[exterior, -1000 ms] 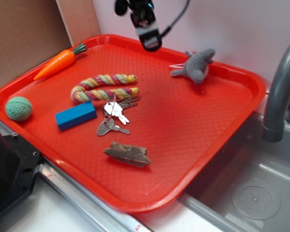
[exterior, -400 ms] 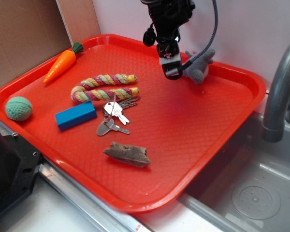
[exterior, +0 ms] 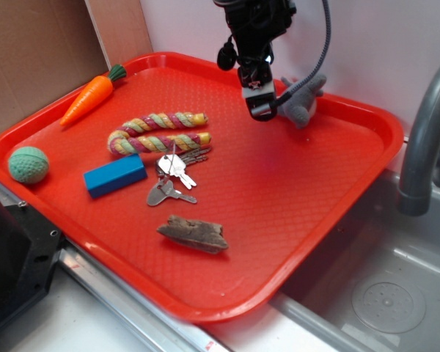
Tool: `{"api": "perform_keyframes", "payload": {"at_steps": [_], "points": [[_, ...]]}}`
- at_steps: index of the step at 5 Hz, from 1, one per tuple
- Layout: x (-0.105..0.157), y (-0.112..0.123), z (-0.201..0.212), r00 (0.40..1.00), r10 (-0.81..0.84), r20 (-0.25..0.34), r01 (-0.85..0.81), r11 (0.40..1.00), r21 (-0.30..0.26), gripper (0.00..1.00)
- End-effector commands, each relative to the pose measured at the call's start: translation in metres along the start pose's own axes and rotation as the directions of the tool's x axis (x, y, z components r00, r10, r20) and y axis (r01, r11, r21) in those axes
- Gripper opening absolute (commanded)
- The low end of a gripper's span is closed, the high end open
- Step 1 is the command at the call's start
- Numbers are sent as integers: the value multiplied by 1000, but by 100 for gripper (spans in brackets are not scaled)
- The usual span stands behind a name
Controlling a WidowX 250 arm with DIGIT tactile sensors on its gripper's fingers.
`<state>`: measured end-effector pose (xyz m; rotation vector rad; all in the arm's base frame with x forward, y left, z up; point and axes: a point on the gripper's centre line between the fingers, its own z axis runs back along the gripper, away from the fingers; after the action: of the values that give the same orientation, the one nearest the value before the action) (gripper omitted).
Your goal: Grab the gray animal.
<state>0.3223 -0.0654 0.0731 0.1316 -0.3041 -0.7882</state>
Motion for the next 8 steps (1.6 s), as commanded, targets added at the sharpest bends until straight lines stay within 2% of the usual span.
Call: {"api": "perform_keyframes", "payload": {"at_steps": [1,2,3,5,6,7,8], "points": [[35,-20,8,979,161,122,-166,986,33,100],[39,-17,4,930,344,128,-343,939,-28,100],[43,-10,-3,913,397,91,-396,918,-35,100],[40,15,-23,907,420,27,-420,907,-2,100],[29,19,-37,880,474,-30,-475,880,-21,100],[9,0,-43,807,580,-108,-586,810,-31,0],[-2,-8,-39,759,635,-145,-646,763,-39,0]]}}
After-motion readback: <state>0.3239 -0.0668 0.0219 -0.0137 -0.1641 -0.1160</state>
